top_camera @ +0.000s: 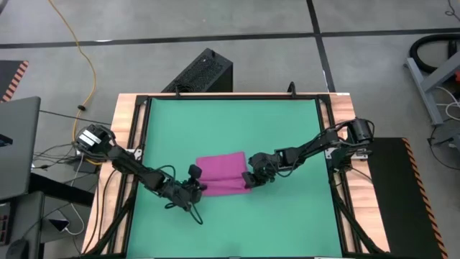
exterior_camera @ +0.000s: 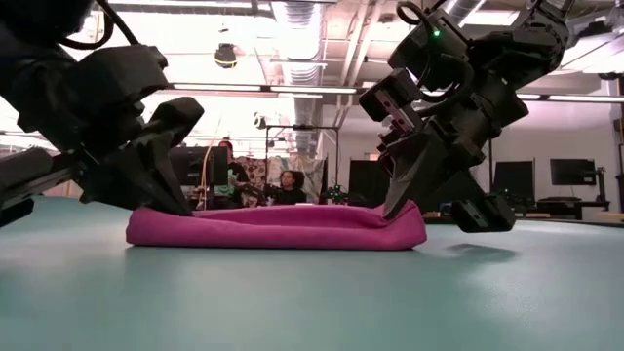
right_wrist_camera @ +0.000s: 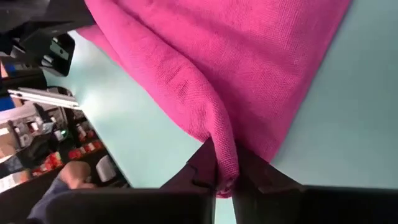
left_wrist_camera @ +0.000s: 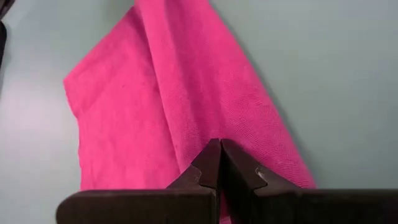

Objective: Roll towel into tight, uniform cylinder
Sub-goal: Roll the pink towel

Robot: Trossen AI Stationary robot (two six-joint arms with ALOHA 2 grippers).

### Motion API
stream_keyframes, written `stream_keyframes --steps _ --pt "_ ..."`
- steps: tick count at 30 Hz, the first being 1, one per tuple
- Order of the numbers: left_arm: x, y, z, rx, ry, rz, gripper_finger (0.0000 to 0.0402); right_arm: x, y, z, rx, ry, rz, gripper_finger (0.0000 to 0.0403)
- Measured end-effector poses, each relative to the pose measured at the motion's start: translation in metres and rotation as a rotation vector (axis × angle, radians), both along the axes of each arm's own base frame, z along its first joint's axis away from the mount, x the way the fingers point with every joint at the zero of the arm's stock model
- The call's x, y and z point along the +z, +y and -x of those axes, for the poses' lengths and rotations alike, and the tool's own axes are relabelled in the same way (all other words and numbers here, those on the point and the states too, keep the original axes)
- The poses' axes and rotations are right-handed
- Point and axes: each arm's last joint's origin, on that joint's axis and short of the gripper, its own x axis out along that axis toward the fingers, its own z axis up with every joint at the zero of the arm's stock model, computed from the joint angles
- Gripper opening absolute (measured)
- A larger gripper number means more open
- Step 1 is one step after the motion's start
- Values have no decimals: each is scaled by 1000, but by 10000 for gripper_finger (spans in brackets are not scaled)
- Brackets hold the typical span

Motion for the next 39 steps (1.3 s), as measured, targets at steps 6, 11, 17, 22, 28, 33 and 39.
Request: stream_keyframes --steps 6,11,17,22,28,33,39 --pt "-1 1 1 13 13 9 0 1 -1 -1 -2 -40 87 92" --pt "-3 1 3 22 35 16 0 3 -3 -2 -14 -69 164 130" --pt "-5 2 5 34 61 13 0 4 -6 -2 -4 -97 238 147" --pt "-5 3 5 37 65 12 0 4 -8 -3 1 -121 352 145" --pt "-6 3 6 38 75 7 0 4 -9 -3 55 -144 425 144" --pt "-7 4 8 56 94 14 0 -2 -11 3 68 -72 514 144" --pt "-9 5 9 63 114 0 0 5 -14 5 54 -75 651 143"
